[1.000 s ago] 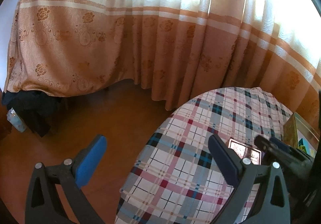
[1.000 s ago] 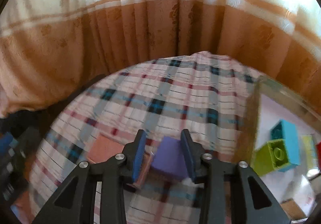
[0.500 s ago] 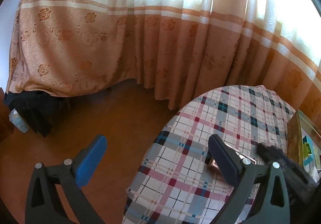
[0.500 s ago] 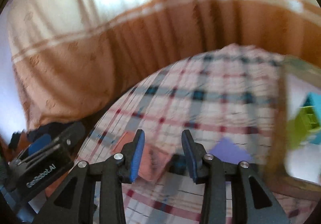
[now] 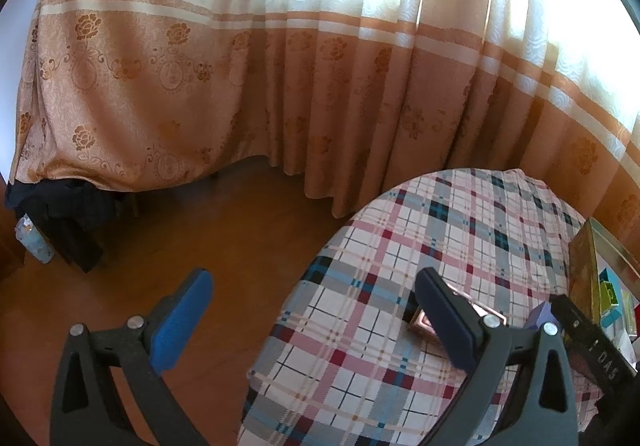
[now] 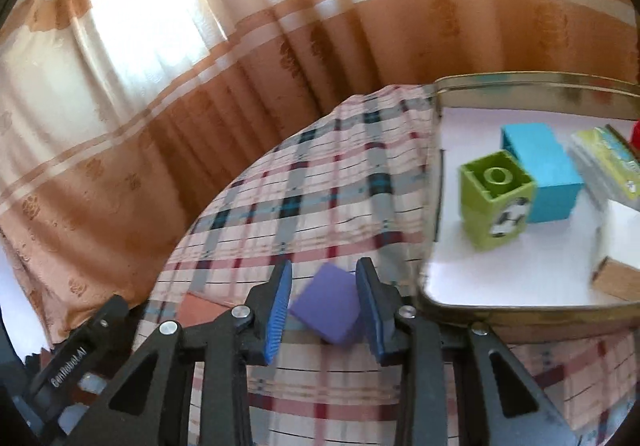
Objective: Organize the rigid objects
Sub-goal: 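Grasp the copper plate with the left gripper while the right lifts the purple block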
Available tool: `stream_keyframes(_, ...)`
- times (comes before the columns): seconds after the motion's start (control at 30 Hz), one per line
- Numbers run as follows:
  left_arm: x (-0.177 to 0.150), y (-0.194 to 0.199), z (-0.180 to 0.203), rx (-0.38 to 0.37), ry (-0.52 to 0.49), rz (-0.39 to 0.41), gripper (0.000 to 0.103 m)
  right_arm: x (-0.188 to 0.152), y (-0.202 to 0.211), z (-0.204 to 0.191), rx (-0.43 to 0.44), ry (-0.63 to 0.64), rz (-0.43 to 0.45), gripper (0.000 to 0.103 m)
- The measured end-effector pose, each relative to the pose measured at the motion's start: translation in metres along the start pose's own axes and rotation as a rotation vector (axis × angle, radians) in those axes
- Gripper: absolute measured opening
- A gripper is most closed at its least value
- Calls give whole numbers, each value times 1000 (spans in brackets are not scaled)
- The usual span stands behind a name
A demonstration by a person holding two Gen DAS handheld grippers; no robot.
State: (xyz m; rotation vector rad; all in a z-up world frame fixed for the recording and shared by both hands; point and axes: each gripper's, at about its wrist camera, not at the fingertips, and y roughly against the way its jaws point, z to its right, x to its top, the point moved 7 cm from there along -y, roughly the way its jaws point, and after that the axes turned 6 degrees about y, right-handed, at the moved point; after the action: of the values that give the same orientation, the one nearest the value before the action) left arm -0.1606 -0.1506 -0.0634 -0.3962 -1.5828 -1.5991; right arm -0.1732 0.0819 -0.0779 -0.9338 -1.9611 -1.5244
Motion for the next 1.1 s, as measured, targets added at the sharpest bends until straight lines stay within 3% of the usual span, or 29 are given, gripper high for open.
stream_keyframes(0.13,-3,-2,2,-6,-11,-10,103,2,-3,-1,-20,14,-21,37)
stream_keyframes(0.4,-3,-7,-2,14,-6,-18,103,-24,-1,-1,54,-48,-107,38)
stream_keyframes(0.6,-6,-8,0,18,-16,-27,103,-18,-7,-2,33,-31,-89,38)
stream_keyframes(0.83,-6,-9,0,24,-26,-28,103,-15,-15,-26,38,169,-131,45)
stream_keyframes(0.9,-6,-9,1,28,-36,-30,103,-16,-15,-35,16,257,-131,45)
stream_keyframes(0.97,-7,-9,2,31,-43,-32,103,-23,-24,-40,-20,344,-187,46)
stream_keyframes(1.1,-7,-7,5,34,-62,-26,103,-24,-21,-37,18,331,-171,45)
